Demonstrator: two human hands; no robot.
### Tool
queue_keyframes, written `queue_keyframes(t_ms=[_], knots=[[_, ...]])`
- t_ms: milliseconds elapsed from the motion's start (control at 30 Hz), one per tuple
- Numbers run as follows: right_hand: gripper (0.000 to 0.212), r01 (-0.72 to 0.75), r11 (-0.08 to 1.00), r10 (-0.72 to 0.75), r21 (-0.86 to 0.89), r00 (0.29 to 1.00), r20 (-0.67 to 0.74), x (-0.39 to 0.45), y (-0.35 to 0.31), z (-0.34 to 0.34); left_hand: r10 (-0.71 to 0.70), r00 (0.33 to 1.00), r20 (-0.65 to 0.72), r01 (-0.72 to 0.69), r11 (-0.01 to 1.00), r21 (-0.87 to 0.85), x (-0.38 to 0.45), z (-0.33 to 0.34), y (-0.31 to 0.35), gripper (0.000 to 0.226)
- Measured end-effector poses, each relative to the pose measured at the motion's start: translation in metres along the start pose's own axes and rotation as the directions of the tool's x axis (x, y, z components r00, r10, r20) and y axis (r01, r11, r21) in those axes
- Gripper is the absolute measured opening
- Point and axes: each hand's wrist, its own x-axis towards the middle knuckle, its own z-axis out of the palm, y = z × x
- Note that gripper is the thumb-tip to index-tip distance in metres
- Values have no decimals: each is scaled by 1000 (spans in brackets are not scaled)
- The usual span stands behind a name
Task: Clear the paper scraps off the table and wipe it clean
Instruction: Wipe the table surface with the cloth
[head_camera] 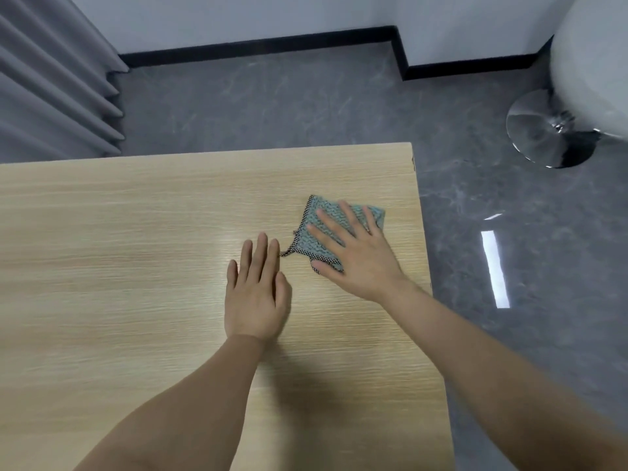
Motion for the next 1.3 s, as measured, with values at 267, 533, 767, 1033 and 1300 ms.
queue_keyframes(t_ms=[267,533,767,1033,1300], knots=[[60,2,1000,-1,15,1000,-23,9,7,-1,0,1000,-2,0,1000,-17,0,-2,0,57],[60,-426,900,435,96,892,-122,54,76,-14,8,1000,14,-7,999,-33,1,-3,-1,57],[59,-550,828,561,113,817,-132,67,55,-11,11,1000,28,-10,999,-38,2,-4,-1,57],[59,71,997,-71,12,997,0,16,-10,-2,18,1000,-6,-18,1000,-19,2,-2,-2,57],[63,-327,944,330,51,940,-82,62,75,-15,12,1000,10,-12,1000,-22,1,-3,-1,58]])
